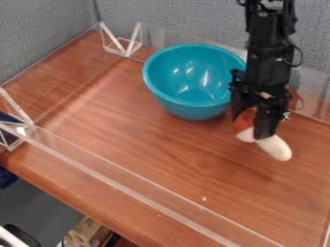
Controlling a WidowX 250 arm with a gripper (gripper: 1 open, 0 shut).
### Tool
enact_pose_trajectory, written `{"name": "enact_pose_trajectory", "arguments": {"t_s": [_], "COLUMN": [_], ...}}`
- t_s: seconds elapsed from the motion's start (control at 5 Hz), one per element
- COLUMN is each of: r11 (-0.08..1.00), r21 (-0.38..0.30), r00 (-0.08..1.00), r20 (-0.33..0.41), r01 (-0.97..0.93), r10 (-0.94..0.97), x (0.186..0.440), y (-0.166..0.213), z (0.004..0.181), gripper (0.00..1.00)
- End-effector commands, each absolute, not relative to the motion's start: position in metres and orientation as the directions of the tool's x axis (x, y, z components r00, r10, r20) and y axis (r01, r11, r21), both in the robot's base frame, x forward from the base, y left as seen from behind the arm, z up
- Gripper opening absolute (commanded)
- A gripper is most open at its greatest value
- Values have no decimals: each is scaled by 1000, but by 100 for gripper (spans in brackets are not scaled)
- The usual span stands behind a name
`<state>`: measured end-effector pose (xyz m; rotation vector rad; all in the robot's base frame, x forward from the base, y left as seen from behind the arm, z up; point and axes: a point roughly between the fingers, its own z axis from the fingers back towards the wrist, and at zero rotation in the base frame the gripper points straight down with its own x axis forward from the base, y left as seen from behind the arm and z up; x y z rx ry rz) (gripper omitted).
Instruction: Remove the mushroom from inside the blue bowl and put it on the table
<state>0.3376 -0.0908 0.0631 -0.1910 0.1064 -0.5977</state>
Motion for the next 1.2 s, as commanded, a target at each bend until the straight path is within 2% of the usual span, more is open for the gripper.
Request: {"name": "enact_pose_trajectory", "arguments": {"t_s": [0.0, 0.2, 0.6, 1.0], "r11": [806, 803, 797, 788], "r21": [-184, -184, -168, -168], "r00": [820, 817, 809, 800], "r20": [5, 1, 7, 0], "r01": [563, 566, 581, 592], "r10": [-572, -576, -588, -601], "x": [351, 357, 361, 367], "y": [-91, -90, -90, -92], "z": [73, 66, 72, 66], "gripper": [0, 0, 0, 0]}}
